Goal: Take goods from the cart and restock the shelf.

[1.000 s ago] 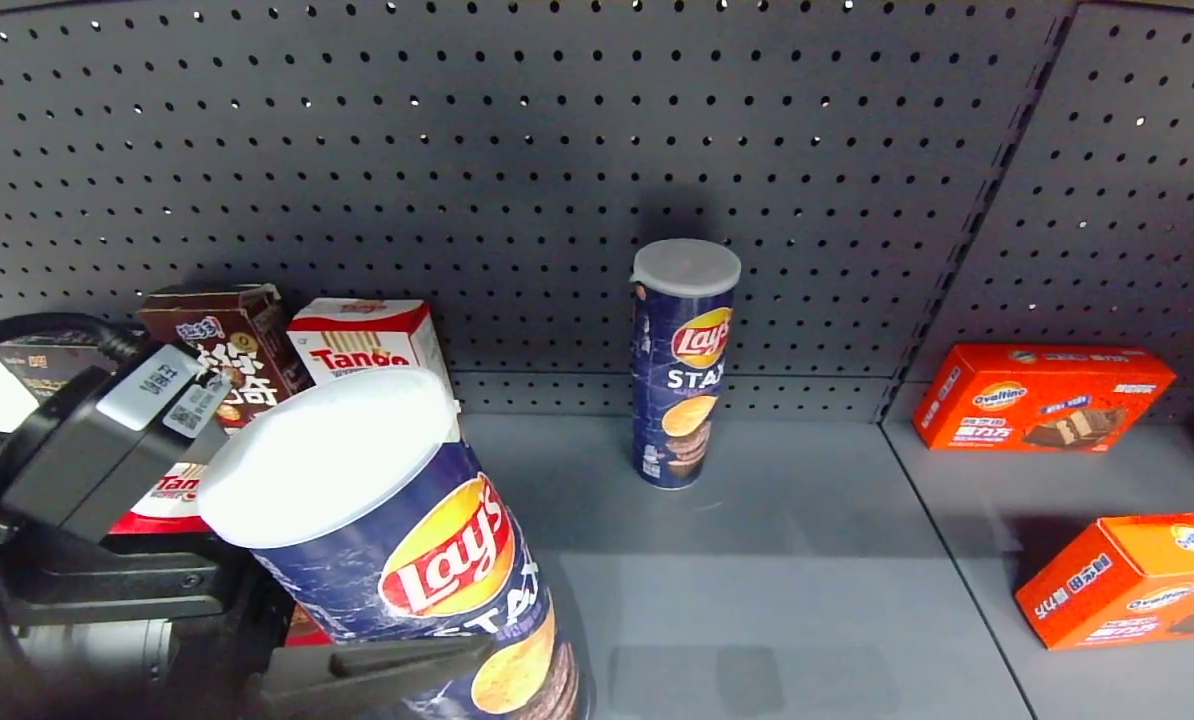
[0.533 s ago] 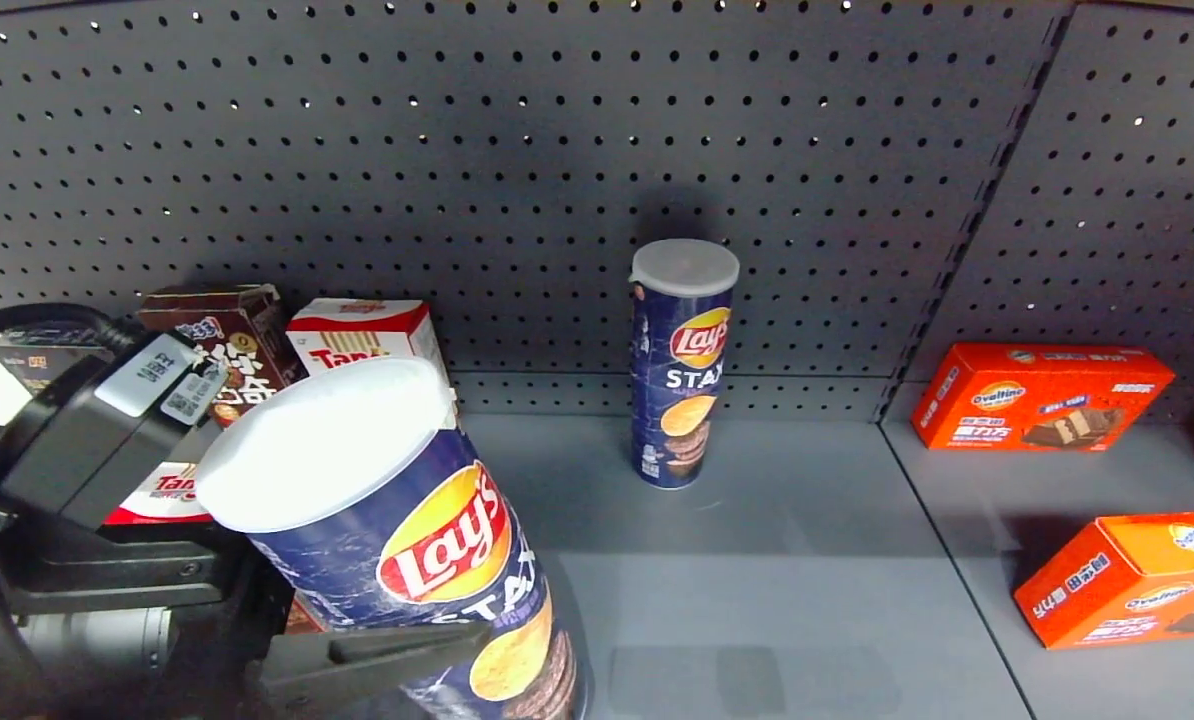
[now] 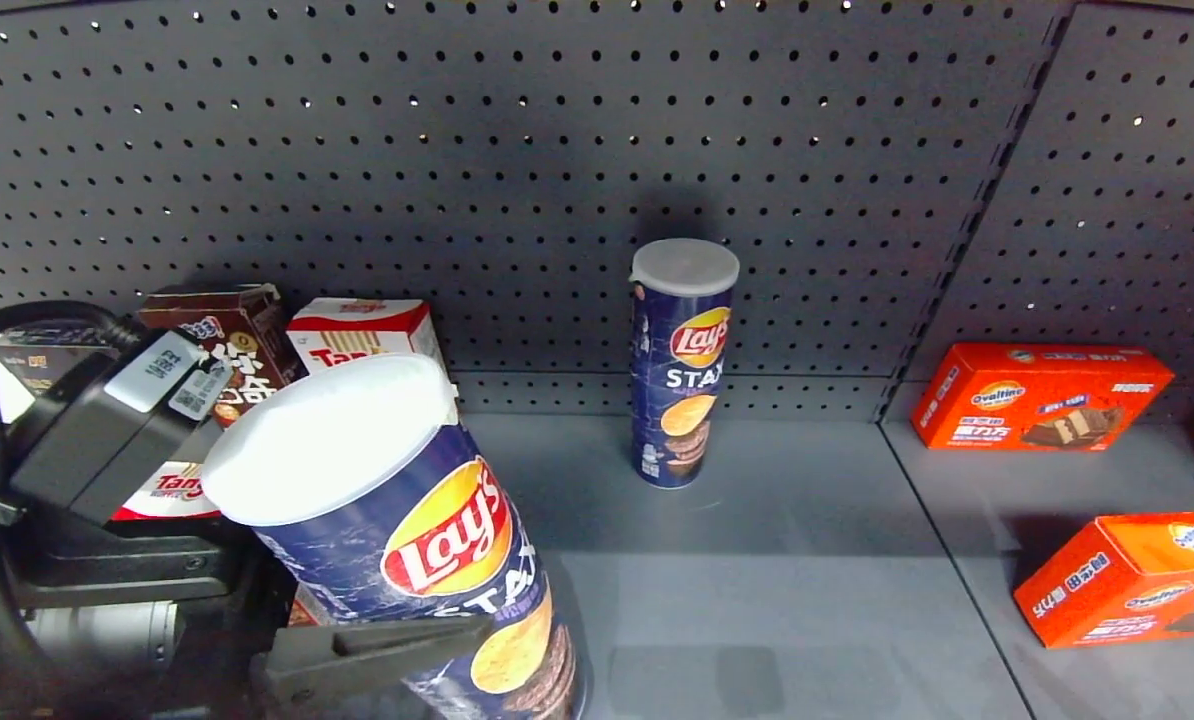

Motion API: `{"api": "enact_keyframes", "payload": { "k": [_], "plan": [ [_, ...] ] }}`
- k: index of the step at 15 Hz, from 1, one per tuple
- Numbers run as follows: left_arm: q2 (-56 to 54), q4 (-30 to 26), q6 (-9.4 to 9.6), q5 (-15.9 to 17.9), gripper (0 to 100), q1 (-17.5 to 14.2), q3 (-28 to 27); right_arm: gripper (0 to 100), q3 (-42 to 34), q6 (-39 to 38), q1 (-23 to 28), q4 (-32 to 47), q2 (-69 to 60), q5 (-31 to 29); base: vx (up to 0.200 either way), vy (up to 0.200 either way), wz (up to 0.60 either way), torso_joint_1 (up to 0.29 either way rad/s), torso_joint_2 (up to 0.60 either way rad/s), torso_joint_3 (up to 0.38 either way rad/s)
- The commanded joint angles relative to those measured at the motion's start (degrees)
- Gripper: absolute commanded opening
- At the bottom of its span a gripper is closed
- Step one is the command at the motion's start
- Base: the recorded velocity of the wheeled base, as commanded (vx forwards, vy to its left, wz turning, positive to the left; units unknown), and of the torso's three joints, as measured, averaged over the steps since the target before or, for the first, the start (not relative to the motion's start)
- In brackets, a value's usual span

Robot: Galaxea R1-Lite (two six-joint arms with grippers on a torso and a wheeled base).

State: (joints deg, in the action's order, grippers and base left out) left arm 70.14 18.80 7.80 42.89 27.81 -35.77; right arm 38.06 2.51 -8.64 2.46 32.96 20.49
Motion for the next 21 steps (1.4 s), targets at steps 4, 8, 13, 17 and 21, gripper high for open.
{"api": "enact_keyframes", "payload": {
  "k": [4, 8, 13, 17, 21],
  "plan": [
    [-0.01, 0.01, 0.02, 0.0, 0, 0.05, -0.44, 100, 2.9, 4.7, -7.79, -2.81, 18.72, 0.43, 0.0, 0.0, 0.0, 0.0, 0.0, 0.0],
    [-0.18, -0.43, -0.07, 0.0, 0, 0.05, -2.9, 100, 7.91, 4.78, -16.93, -5.27, 29.35, -4.58, 0.0, 0.0, 0.0, 0.0, 0.0, 0.0],
    [-0.54, -0.52, -0.16, 0.09, 0, 0.05, -3.87, 100, 9.58, 5.84, -21.15, -19.07, 42.01, -5.46, 0.0, 0.0, 0.0, 0.0, 0.0, 0.0],
    [-0.97, -0.52, -0.16, 0.09, 0, -0.03, -3.96, 100, 12.57, 5.93, -22.65, -20.39, 48.86, -4.5, 0.0, 0.0, 0.0, 0.0, 0.0, 0.0],
    [-0.89, -0.52, -0.16, 0.09, 0, 0.05, -3.96, 100, 14.24, 6.28, -23.88, -27.16, 55.45, -2.39, 0.0, 0.0, 0.0, 0.0, 0.0, 0.0]
  ]
}}
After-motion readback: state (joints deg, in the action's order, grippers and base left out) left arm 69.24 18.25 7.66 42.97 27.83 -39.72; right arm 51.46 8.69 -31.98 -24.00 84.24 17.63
